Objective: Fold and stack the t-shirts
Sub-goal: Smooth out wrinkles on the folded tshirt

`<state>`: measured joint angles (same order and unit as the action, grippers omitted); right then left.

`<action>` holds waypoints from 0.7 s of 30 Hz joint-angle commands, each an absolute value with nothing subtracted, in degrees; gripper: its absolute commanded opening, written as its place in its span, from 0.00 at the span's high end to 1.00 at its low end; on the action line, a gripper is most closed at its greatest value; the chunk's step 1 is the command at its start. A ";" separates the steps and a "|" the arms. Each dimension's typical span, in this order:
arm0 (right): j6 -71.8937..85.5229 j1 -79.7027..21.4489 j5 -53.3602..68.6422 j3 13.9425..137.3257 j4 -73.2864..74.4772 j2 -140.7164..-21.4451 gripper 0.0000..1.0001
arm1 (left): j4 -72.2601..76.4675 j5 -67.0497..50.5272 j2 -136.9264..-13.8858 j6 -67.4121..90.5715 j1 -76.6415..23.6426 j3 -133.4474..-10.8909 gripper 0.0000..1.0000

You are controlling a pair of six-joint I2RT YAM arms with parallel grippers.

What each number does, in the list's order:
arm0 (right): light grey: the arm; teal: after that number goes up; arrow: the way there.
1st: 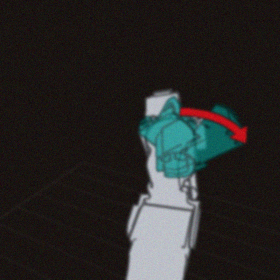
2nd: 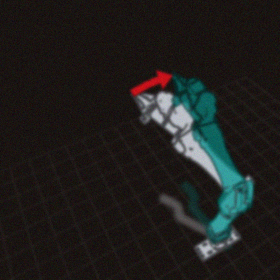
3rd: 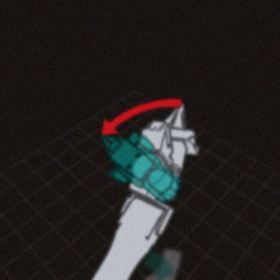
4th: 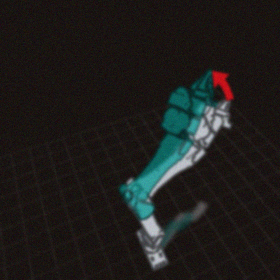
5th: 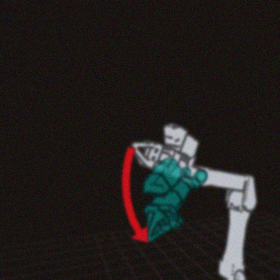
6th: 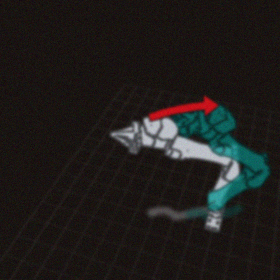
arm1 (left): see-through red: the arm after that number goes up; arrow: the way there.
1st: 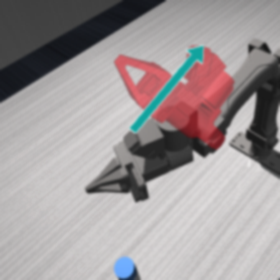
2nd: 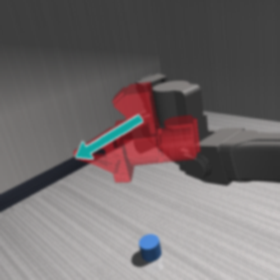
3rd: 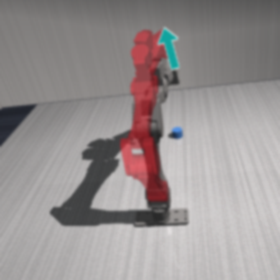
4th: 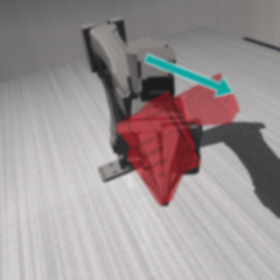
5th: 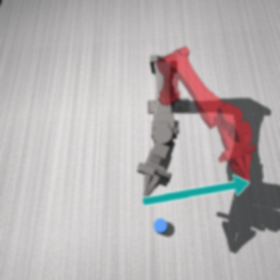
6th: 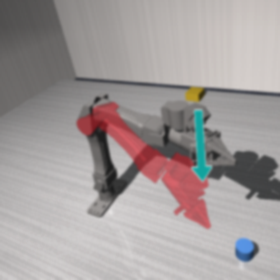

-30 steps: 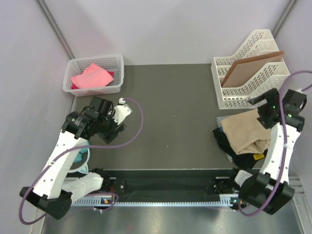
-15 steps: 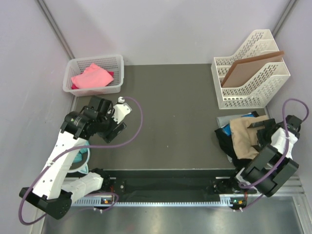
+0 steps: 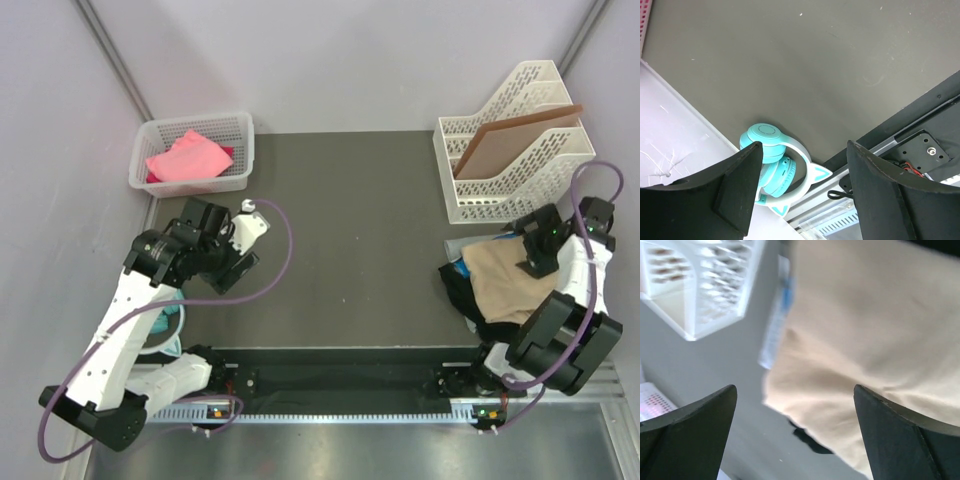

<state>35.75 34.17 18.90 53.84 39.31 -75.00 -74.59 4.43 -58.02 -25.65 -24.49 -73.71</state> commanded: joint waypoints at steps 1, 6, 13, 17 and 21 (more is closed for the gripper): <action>34.10 33.84 20.22 63.53 42.43 -75.14 0.00 | -73.04 5.45 -55.99 -25.93 -24.35 -73.65 0.27; 35.86 33.84 19.87 62.76 39.92 -78.74 0.00 | -72.77 5.63 -55.11 -25.84 -24.34 -72.60 0.27; 35.60 33.84 16.35 59.33 34.46 -88.84 0.00 | -73.39 6.94 -53.79 -26.10 -24.35 -71.19 0.27; 35.16 33.66 14.59 60.99 34.28 -94.30 0.00 | -73.83 6.68 -53.26 -25.67 -24.26 -70.23 0.27; 34.54 31.30 17.66 63.28 34.54 -91.68 0.00 | -73.48 6.68 -52.91 -24.87 -24.26 -70.31 0.27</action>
<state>36.07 33.52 18.17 60.84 35.75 -93.27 -74.70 6.07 -54.33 -25.63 -24.49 -70.35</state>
